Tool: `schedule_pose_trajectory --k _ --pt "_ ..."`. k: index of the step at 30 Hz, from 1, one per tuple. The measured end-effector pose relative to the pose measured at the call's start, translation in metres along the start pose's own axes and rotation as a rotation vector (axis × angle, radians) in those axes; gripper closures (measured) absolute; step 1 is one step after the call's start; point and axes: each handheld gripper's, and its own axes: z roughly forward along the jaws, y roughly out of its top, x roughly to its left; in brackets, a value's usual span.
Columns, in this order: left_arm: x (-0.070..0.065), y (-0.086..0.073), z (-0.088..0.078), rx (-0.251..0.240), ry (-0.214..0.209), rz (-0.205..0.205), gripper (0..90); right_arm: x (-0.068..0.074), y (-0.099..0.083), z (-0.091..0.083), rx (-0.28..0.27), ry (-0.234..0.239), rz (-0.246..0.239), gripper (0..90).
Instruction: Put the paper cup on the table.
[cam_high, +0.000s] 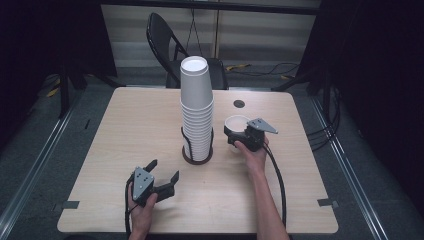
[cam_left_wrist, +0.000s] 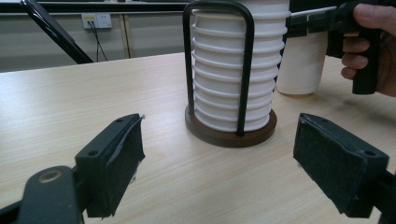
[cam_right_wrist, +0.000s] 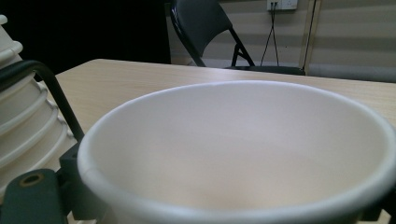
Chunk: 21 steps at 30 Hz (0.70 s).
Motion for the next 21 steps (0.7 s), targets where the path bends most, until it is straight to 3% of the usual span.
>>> schedule_pose_trajectory --k 4,8,21 --pt "0.0 0.0 0.0 -0.003 -0.003 -0.004 15.9 0.0 -0.003 0.001 -0.02 -0.001 -0.001 10.9" --pt "0.0 0.0 0.0 -0.002 -0.005 -0.003 16.0 0.001 -0.003 -0.004 -0.004 0.005 -0.029 10.6" --pt "0.0 0.0 0.0 0.0 -0.004 0.0 16.1 -0.001 -0.011 -0.013 0.029 -0.009 -0.045 11.3"
